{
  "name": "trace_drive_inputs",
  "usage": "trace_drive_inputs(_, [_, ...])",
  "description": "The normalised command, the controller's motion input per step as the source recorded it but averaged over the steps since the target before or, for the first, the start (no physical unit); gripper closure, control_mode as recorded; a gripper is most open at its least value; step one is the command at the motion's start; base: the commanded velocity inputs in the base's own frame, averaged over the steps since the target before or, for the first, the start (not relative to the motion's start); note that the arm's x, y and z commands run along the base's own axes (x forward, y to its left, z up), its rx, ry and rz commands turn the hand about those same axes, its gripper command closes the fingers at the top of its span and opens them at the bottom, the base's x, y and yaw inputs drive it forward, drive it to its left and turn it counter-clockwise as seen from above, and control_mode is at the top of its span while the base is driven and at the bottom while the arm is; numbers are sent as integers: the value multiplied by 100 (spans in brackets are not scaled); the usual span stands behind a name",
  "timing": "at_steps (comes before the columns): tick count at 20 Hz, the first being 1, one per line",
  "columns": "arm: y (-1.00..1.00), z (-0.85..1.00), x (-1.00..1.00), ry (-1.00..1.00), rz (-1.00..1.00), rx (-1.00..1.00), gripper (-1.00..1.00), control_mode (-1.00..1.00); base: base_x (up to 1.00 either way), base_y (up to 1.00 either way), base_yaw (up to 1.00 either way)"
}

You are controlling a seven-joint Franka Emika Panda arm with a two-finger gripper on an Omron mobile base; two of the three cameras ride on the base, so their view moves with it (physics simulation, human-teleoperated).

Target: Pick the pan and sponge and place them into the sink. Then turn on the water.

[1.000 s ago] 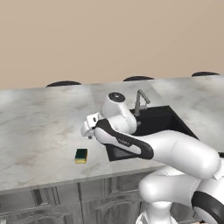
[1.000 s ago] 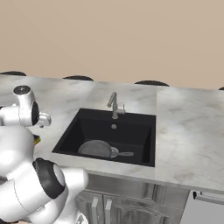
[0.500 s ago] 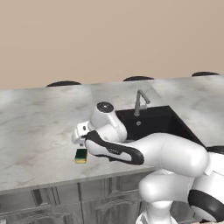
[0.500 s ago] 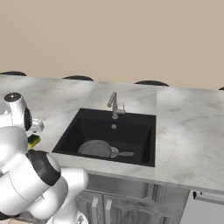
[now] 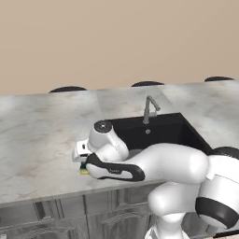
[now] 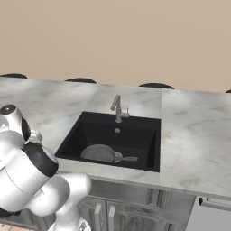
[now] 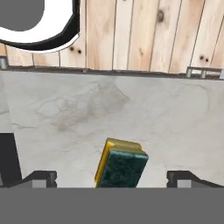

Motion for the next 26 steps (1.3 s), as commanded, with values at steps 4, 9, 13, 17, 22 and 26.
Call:
trace_drive_inputs(4, [9,-29,1,0,-11,-6,-100,-100,0,0,0])
trace_drive_inputs(9, [0,-14,16,0,-13,-8,-100,-100,0,0,0])
trace_drive_inputs(13, [0,-14,29,0,-12,-8,-100,-100,0,0,0])
trace_drive_inputs(17, [9,-14,35,0,-9,-3,-100,-100,0,0,0])
trace_drive_inputs(22, [31,-9,33,1,-3,0,-100,-100,0,0,0])
trace_drive_inputs(26, [28,-26,29,2,0,0,-100,-100,0,0,0])
